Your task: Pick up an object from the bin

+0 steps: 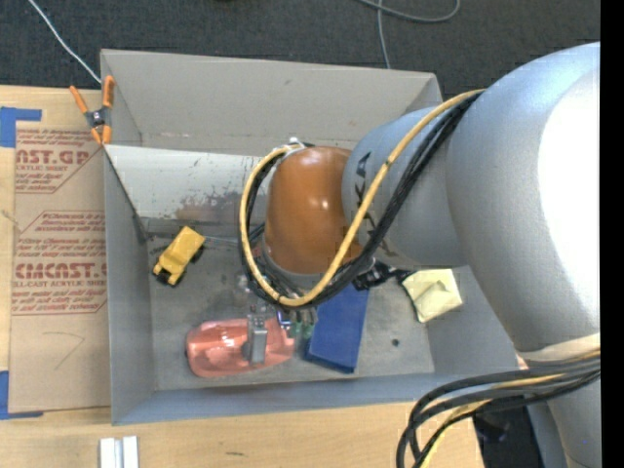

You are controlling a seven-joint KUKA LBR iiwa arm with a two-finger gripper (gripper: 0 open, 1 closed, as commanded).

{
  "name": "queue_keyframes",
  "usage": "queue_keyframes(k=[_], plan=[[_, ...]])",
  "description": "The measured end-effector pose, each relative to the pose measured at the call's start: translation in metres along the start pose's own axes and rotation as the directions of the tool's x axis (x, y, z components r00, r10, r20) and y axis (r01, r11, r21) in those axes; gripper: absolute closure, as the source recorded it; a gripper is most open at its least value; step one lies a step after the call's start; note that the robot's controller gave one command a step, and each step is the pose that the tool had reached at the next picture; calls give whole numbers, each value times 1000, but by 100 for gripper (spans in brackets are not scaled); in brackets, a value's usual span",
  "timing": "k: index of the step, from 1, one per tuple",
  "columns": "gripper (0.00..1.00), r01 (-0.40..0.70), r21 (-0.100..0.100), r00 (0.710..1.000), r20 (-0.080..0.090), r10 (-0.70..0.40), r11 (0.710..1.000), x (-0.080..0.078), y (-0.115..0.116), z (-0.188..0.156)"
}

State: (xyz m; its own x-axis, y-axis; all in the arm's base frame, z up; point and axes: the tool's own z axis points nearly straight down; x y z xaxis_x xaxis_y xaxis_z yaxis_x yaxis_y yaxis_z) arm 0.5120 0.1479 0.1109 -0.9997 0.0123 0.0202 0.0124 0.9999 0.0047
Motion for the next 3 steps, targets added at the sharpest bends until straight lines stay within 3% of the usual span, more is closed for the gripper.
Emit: queue_keyframes(k=[1,2,3], plan=[[100,63,4,998,14,-63,998,17,5,26],[100,63,4,998,14,-63,998,17,5,27],[0,63,4,998,14,-63,998,17,5,27]])
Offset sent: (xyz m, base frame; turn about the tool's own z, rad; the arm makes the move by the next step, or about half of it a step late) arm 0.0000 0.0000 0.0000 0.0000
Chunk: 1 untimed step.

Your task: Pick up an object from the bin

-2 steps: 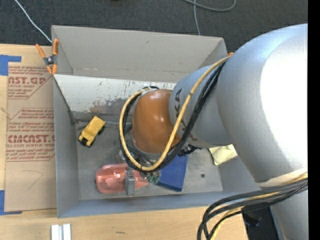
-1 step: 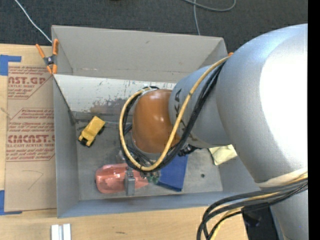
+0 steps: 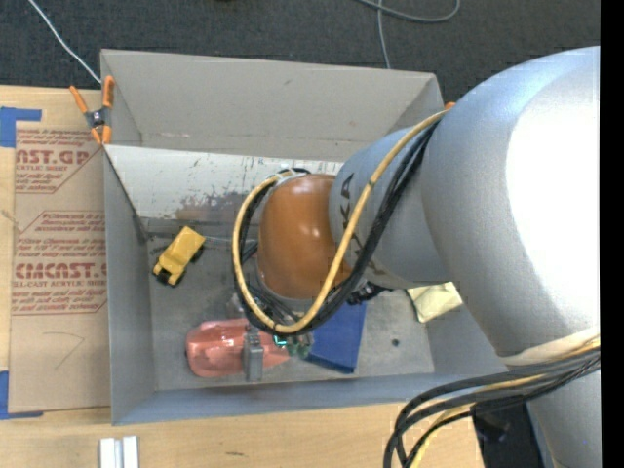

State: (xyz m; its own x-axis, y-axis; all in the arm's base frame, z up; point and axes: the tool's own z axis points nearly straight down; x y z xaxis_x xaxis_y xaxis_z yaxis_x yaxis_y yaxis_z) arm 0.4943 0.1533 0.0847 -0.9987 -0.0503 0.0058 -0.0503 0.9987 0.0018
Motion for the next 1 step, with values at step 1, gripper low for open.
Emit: queue_keyframes(k=[1], plan=[[100,0,0,1000,0,0,1000,0,0,0]])
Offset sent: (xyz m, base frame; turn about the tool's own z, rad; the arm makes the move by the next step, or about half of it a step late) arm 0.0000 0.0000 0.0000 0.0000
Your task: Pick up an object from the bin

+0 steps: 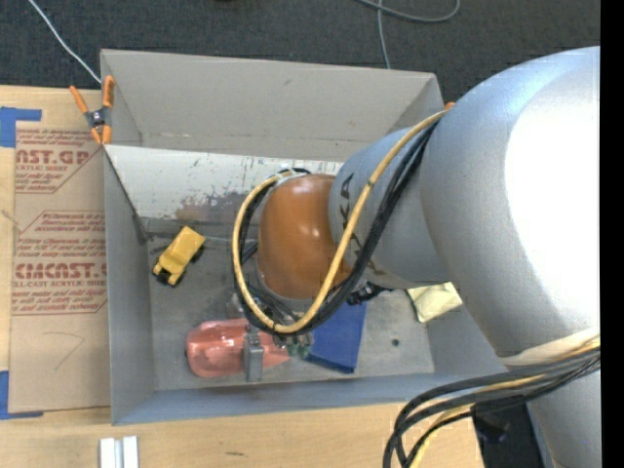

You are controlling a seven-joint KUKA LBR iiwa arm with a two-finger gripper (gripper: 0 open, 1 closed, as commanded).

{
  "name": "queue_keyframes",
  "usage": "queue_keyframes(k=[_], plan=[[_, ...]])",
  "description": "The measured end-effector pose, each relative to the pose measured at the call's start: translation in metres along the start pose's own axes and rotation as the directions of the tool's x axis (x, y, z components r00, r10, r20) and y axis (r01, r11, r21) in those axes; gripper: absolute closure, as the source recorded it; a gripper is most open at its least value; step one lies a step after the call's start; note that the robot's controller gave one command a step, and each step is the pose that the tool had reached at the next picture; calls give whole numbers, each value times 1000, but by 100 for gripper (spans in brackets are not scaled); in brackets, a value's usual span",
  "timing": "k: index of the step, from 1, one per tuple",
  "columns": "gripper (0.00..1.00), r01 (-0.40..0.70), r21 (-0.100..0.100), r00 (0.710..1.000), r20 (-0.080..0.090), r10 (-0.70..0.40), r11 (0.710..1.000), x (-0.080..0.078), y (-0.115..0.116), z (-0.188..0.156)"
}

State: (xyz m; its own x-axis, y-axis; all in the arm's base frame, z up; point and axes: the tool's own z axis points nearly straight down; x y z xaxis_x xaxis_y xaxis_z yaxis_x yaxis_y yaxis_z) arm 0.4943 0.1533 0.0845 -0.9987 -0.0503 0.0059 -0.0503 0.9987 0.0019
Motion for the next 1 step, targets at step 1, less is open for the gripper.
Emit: queue_keyframes(k=[1], plan=[[100,0,0,1000,0,0,1000,0,0,0]])
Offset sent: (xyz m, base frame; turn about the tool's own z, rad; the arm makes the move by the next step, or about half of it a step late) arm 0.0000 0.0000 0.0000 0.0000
